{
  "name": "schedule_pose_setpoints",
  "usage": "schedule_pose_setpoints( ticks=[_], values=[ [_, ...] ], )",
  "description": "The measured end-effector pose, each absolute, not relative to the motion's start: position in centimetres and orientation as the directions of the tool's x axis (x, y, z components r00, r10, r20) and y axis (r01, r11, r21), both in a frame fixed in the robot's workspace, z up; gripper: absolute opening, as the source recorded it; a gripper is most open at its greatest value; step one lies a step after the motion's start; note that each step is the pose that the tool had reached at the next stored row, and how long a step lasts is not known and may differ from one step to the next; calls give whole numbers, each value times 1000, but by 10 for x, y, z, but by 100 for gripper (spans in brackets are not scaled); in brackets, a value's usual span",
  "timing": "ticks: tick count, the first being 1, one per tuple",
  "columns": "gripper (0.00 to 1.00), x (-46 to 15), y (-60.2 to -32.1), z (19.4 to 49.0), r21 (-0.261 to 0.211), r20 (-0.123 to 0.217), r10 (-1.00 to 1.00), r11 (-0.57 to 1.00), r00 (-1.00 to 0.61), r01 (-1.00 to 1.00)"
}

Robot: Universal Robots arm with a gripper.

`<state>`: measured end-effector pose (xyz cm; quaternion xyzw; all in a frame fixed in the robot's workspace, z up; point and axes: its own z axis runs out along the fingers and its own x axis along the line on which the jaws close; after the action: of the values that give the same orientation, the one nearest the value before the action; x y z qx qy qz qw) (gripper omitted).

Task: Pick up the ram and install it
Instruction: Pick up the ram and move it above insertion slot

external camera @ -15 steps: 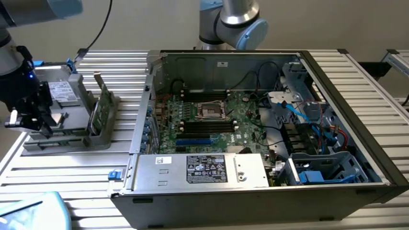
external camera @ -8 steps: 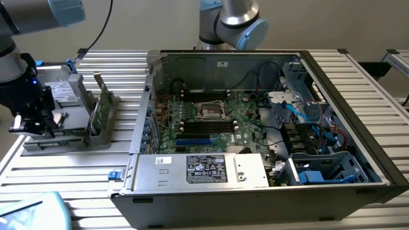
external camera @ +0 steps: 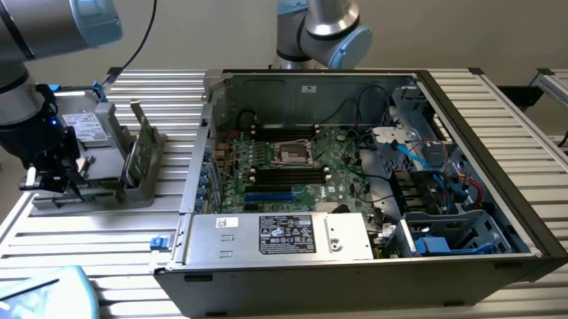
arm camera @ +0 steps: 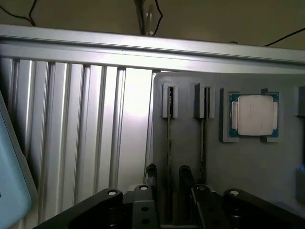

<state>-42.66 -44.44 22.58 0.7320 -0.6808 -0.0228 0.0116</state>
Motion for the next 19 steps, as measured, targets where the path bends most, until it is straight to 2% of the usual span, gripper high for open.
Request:
schedule_pose_setpoints(
  ticks=[19],
  values=[
    [33,-427,-445,200,48,-18,-993,-114,114,-992]
  ],
)
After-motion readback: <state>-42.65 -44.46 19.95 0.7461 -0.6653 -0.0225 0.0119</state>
